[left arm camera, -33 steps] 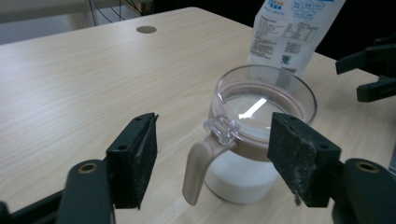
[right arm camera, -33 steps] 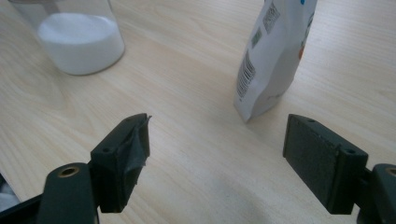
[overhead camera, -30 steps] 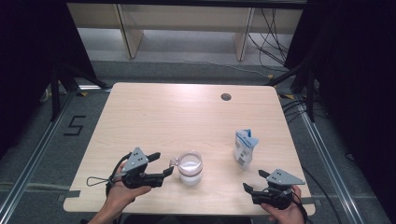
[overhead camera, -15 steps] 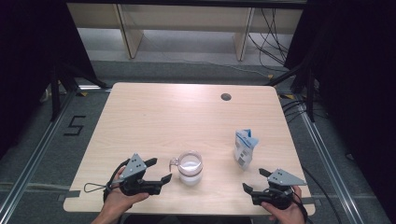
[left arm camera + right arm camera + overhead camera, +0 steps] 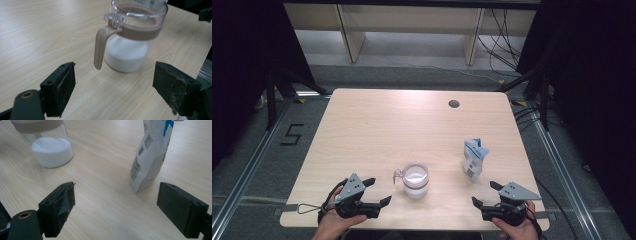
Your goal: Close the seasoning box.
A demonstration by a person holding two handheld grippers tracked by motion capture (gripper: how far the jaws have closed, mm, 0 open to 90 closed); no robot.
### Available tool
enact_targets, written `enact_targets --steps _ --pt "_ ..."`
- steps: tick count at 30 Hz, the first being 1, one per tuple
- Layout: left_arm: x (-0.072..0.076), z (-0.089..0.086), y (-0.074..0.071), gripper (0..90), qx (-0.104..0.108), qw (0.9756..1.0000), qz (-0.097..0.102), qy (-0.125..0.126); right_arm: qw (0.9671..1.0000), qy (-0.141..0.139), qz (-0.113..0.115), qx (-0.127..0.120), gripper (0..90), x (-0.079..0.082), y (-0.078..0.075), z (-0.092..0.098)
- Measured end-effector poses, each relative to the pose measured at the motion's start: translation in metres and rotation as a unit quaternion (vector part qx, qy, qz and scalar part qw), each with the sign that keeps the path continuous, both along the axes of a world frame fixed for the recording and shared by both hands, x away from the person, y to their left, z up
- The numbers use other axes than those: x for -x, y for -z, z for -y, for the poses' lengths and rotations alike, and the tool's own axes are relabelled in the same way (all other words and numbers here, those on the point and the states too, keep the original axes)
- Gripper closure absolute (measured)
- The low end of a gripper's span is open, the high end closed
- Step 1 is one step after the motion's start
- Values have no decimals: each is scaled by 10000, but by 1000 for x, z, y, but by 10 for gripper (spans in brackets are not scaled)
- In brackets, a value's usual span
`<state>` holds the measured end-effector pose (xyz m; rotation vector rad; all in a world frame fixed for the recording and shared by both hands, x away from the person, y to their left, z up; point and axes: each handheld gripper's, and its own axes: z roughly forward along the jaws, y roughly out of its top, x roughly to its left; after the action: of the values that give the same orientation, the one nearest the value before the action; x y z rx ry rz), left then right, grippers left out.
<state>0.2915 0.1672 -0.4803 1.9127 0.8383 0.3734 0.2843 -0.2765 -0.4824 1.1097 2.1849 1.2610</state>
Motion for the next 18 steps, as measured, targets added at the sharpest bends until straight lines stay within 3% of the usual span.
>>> enact_targets --steps 3,4,6,9,10,14,15,18 --pt "3 -1 3 180 -28 10000 -12 26 10000 27 -8 51 159 0 0 0" --pt "4 -2 4 180 -60 10000 -52 24 9998 109 -177 -15 160 1 1 -1" --pt "7 -3 5 180 -111 9999 -53 9 9999 8 -147 55 160 -3 3 2" --pt "10 -3 7 180 -180 9998 -89 30 9994 46 -347 -48 160 -2 5 1" --pt "10 -3 9 181 -153 9998 -83 58 9996 -9 -285 37 160 -3 6 2" --pt "15 -2 11 183 -214 9997 -117 52 9991 9 -422 -60 160 -1 6 1" --pt "15 -3 12 183 -222 9996 -131 65 9994 -71 -339 -2 160 -3 6 2" --pt "16 -3 14 184 -270 9996 -121 51 9991 -93 -416 -21 160 -4 7 2"
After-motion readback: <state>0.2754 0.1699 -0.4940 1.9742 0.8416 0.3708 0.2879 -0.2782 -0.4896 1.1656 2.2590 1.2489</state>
